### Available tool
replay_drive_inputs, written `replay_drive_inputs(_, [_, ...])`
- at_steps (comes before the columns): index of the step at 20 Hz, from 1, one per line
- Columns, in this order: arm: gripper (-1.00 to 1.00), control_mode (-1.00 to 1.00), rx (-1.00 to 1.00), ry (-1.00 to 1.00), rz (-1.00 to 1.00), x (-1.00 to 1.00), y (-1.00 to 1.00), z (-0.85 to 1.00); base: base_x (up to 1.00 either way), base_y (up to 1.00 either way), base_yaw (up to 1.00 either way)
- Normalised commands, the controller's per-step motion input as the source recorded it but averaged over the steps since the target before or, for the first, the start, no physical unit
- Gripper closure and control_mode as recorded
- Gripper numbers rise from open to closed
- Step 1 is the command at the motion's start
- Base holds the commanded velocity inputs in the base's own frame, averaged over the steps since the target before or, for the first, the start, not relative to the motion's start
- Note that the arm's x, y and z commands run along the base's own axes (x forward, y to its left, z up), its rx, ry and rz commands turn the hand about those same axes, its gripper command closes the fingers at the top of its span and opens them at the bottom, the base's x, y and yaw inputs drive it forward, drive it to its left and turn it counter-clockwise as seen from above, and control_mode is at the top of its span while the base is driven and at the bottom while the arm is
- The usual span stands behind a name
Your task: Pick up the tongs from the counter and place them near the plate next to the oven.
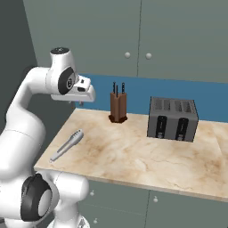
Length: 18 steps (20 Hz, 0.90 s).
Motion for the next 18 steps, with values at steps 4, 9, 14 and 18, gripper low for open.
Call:
replay_drive_inputs(4, [-1.00,-1.00,0.00,-0.01,0.00,-0.26,0.04,-0.03,0.00,0.00,0.00])
replay_drive_inputs(9, [-1.00,-1.00,-0.01,-0.05,-0.04,-0.74,0.37,-0.83,0.00,0.00,0.00])
replay_drive_inputs(14, [-1.00,-1.00,0.04,0.06,-0.24,-0.16,0.46,-0.93,0.00,0.00,0.00])
replay_drive_inputs(18, [-1.00,-1.00,0.06,0.21,-0.22,0.17,0.45,-0.65,0.00,0.00,0.00])
